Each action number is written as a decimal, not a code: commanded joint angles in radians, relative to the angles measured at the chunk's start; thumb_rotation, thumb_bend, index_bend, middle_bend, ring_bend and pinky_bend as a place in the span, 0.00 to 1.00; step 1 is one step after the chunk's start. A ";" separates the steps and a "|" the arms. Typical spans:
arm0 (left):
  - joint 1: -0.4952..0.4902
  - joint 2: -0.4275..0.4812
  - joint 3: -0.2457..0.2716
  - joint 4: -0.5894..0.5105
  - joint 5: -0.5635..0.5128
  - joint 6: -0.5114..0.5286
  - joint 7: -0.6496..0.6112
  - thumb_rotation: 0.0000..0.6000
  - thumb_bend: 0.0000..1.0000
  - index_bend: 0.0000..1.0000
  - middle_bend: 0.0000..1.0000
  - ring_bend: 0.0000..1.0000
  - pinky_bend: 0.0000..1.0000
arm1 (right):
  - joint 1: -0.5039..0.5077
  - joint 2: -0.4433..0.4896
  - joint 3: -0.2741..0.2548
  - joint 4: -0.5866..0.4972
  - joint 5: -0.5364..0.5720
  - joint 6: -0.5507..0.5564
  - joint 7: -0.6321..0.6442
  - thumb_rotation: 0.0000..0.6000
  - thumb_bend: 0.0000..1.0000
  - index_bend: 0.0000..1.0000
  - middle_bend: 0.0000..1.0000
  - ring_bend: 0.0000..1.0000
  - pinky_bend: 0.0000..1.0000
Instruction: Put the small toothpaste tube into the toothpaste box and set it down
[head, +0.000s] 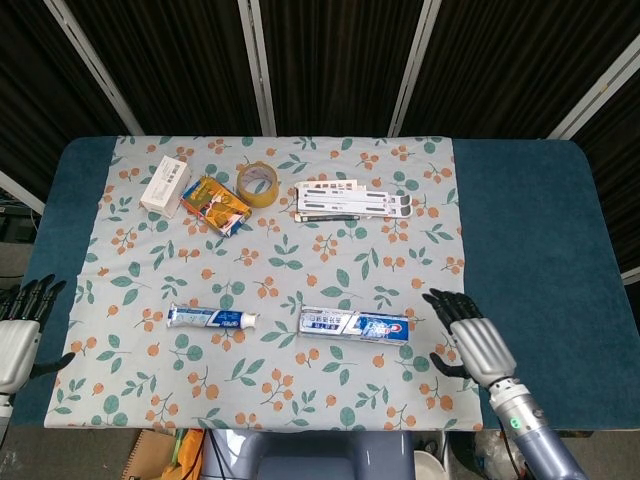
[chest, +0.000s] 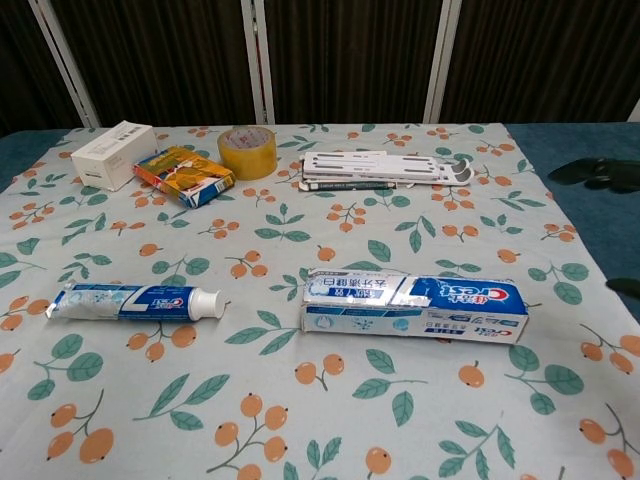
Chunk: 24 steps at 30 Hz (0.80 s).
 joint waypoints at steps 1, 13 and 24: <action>-0.001 0.003 0.000 -0.003 -0.005 -0.005 0.001 1.00 0.03 0.00 0.00 0.00 0.10 | 0.057 -0.085 0.016 -0.003 0.088 -0.055 -0.085 1.00 0.34 0.00 0.07 0.00 0.00; -0.009 0.012 -0.002 -0.018 -0.030 -0.032 -0.004 1.00 0.03 0.00 0.00 0.00 0.10 | 0.170 -0.256 0.069 0.079 0.316 -0.082 -0.234 1.00 0.34 0.00 0.07 0.00 0.00; -0.020 0.019 -0.002 -0.029 -0.047 -0.060 -0.006 1.00 0.03 0.00 0.00 0.00 0.10 | 0.218 -0.336 0.065 0.178 0.409 -0.074 -0.279 1.00 0.34 0.00 0.09 0.00 0.00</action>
